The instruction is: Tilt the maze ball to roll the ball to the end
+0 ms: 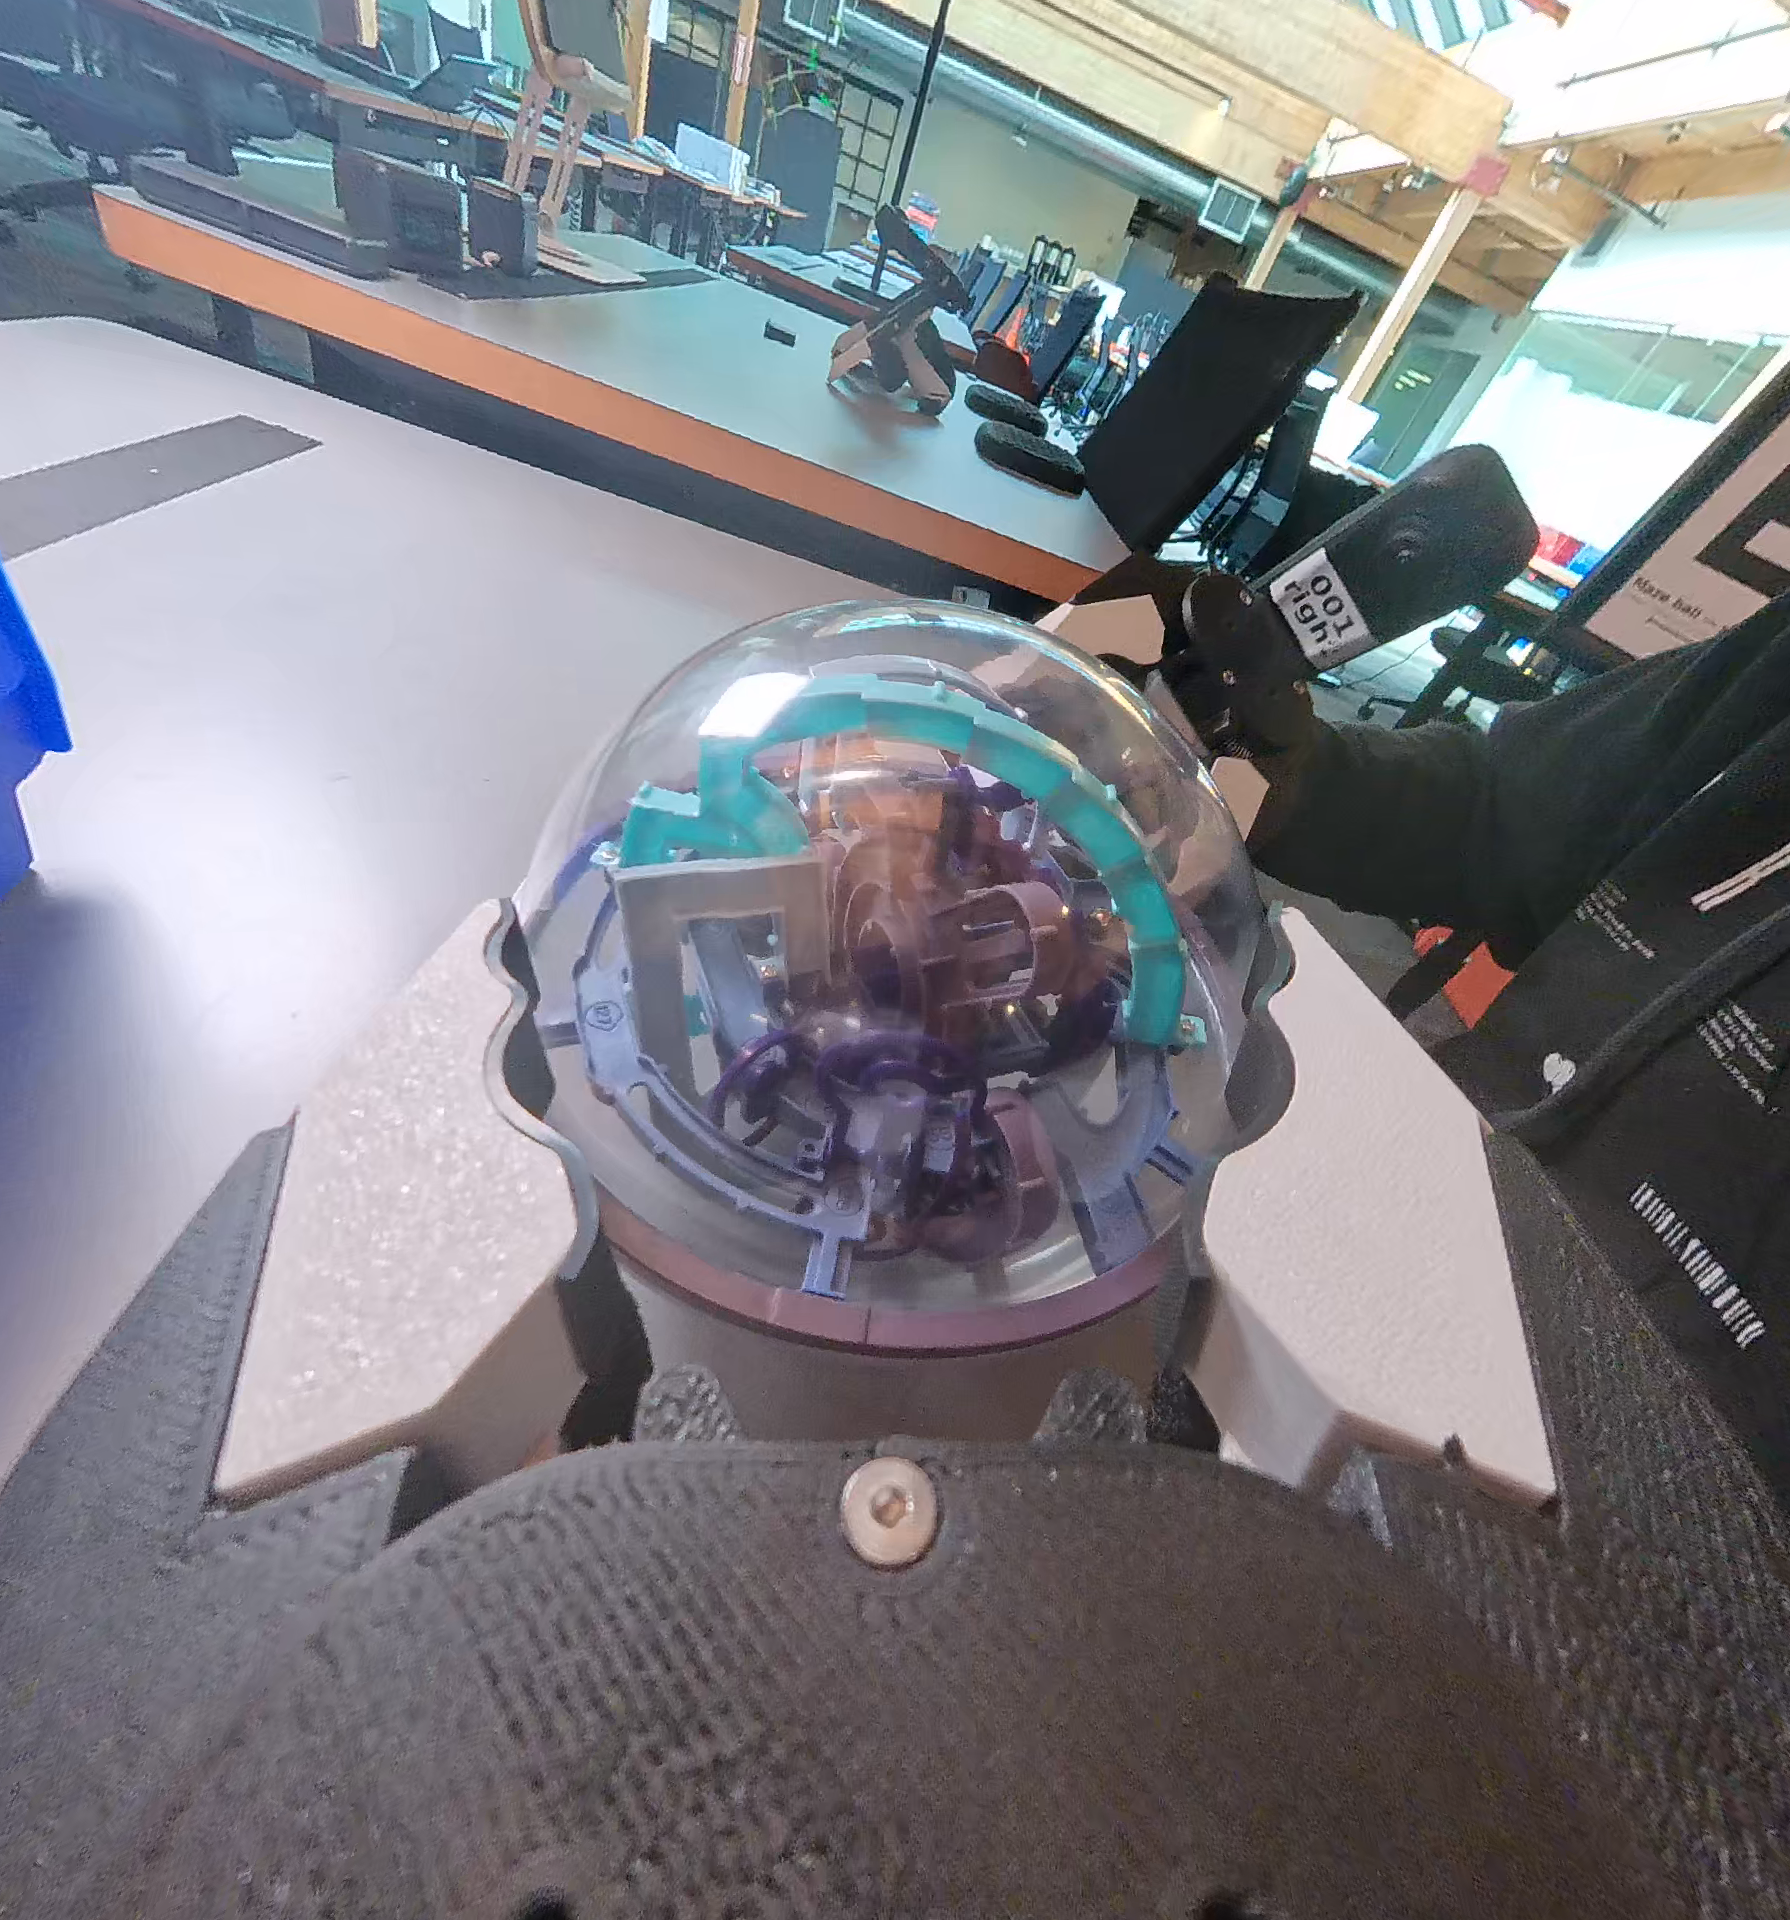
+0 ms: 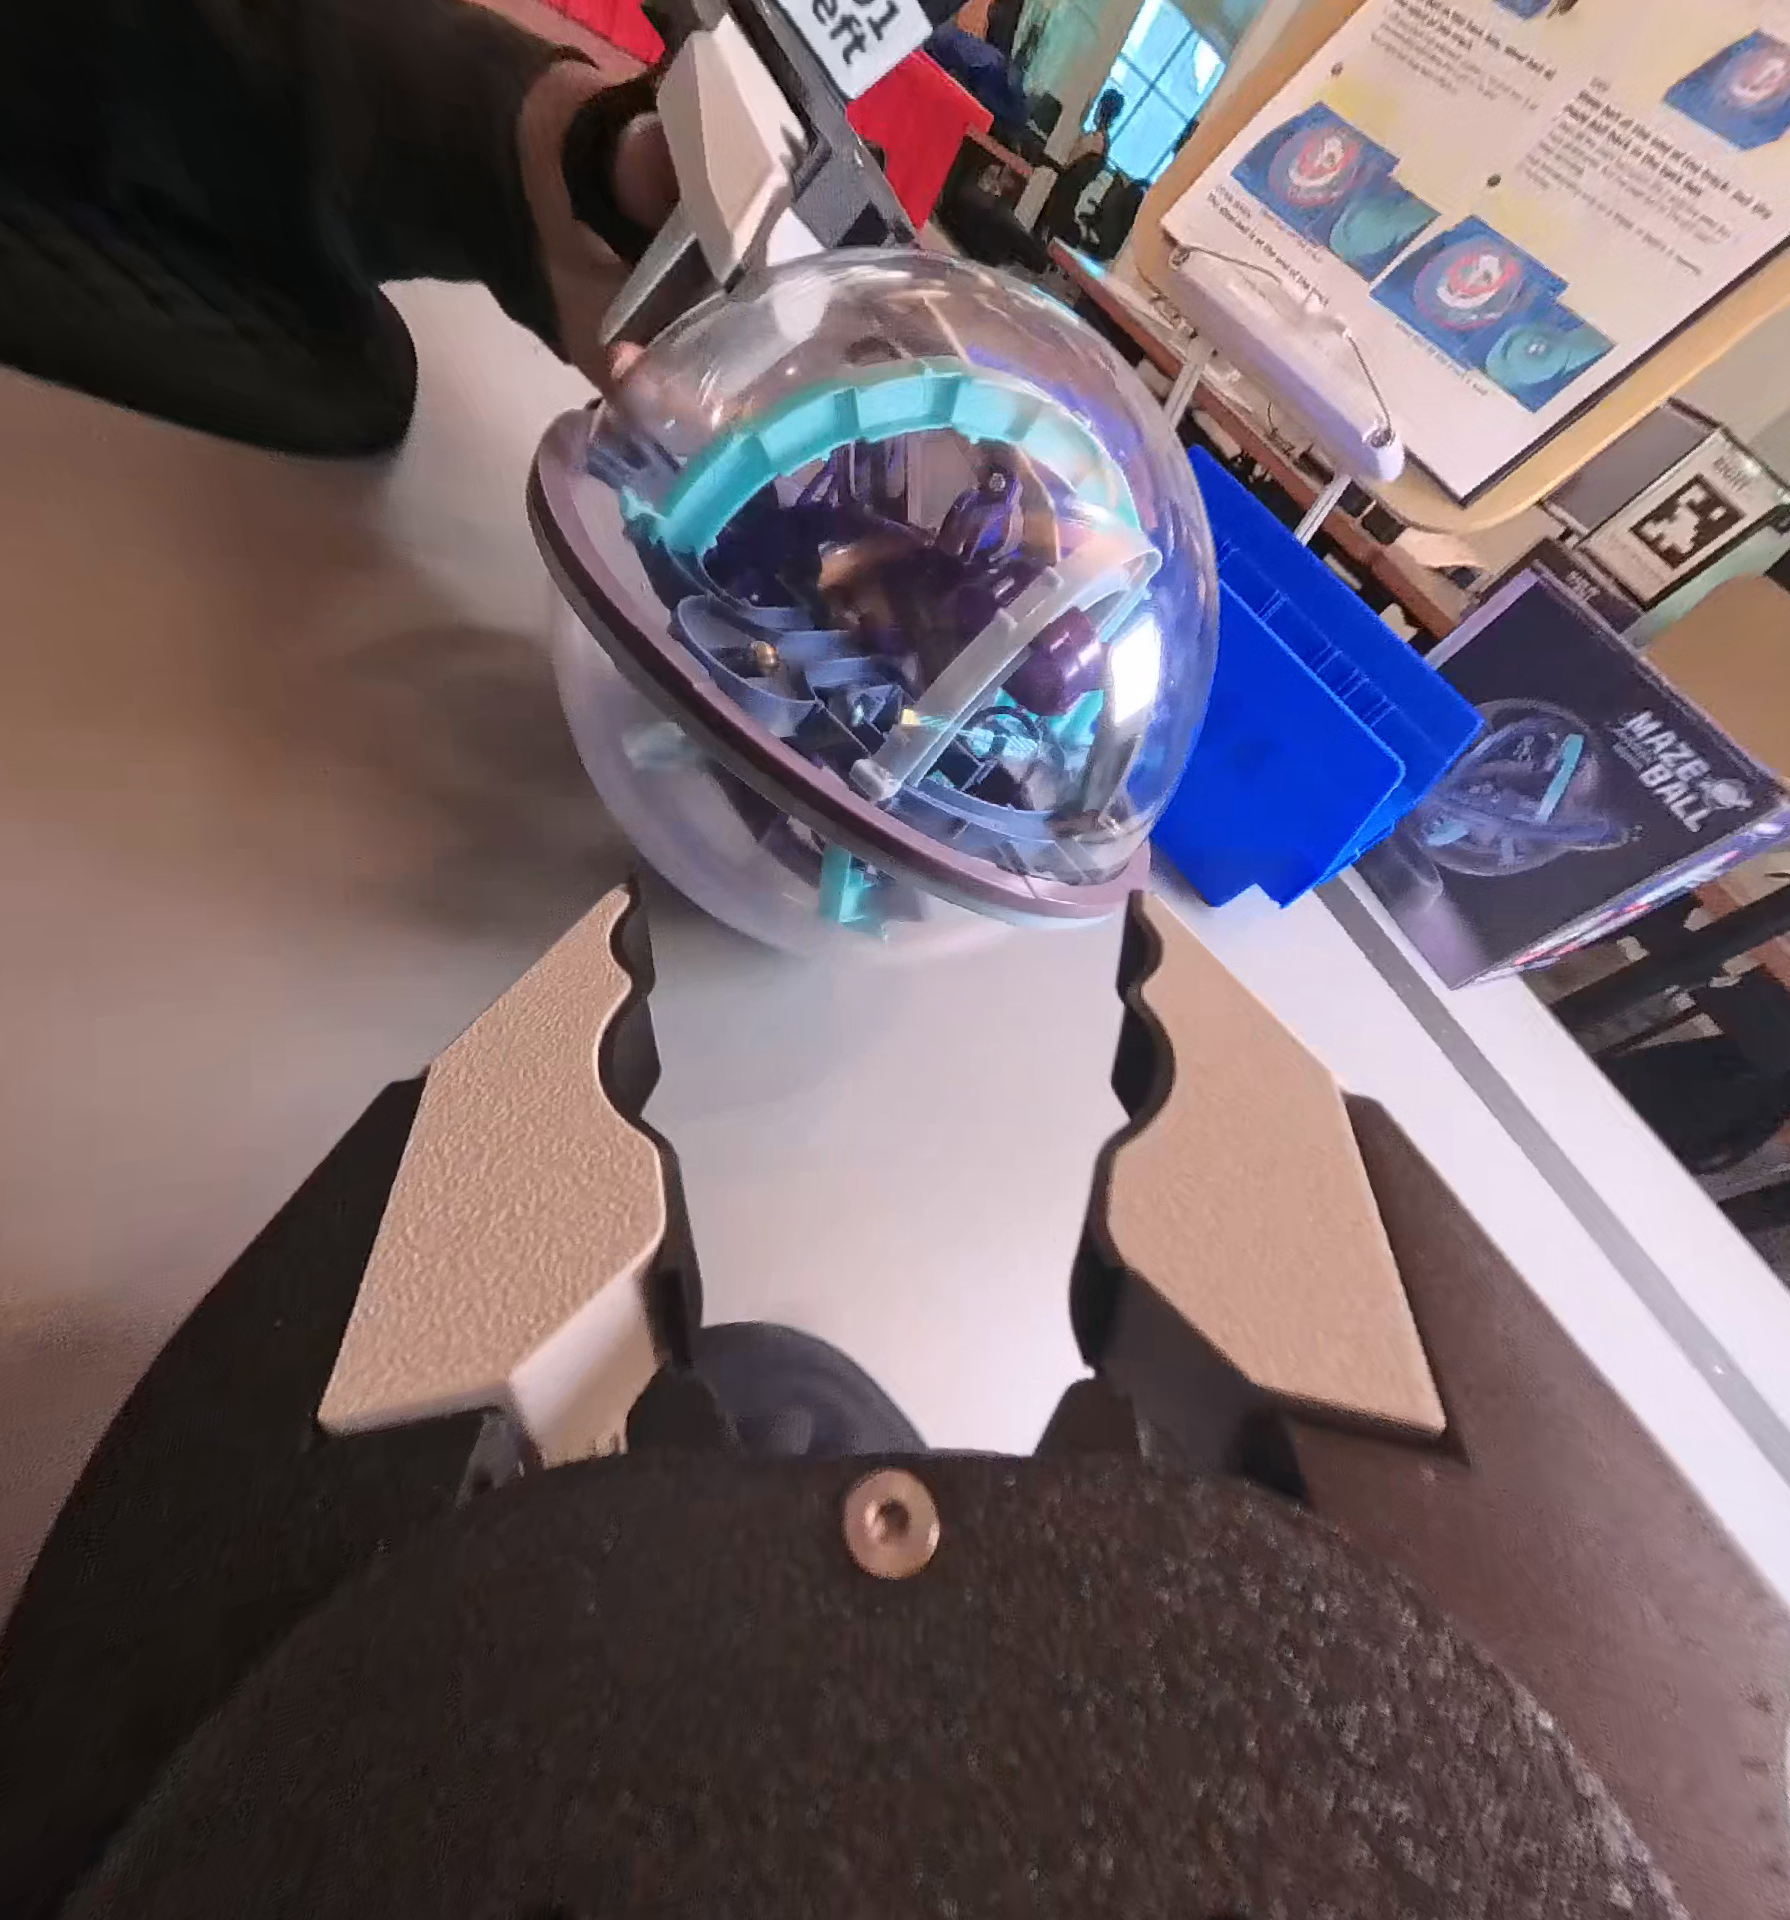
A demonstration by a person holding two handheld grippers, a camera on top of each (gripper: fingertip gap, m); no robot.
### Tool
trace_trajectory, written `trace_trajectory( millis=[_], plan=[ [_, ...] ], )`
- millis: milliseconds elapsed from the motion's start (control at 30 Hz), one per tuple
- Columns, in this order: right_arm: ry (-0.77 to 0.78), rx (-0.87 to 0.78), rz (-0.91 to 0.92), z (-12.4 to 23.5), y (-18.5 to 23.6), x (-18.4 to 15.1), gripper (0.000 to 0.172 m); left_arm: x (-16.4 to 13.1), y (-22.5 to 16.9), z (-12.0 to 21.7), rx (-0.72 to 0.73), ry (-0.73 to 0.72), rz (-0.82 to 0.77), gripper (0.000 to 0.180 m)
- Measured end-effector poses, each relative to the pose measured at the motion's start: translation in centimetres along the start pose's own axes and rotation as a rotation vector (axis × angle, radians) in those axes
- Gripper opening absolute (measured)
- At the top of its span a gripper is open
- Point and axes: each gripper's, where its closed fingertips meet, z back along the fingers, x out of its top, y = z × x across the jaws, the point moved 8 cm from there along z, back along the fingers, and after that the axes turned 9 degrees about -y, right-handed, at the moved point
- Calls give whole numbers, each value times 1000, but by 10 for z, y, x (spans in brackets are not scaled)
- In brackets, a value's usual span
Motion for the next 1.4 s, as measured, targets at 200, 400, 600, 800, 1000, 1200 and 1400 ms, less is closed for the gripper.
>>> trace_trajectory(
  millis=[200,400,600,800,1000,1200,1400],
  plan=[
    [-39,50,-76,-20,-9,5,96,-2,8,3,2,-38,94,132],
    [-60,61,-147,-30,-13,6,103,-5,12,6,5,-73,160,131],
    [-70,59,-163,-31,-14,5,104,-6,15,7,4,-94,190,131],
    [-74,72,-175,-30,-14,4,104,-5,11,6,23,-83,186,130],
    [-27,141,-198,-24,-19,-3,102,-5,-2,11,49,-14,90,127],
    [33,98,-182,-12,-35,-8,94,-9,-12,28,71,-1,50,122],
    [26,88,-311,0,-31,-6,99,-5,-1,32,148,-100,-23,134]
  ],
)
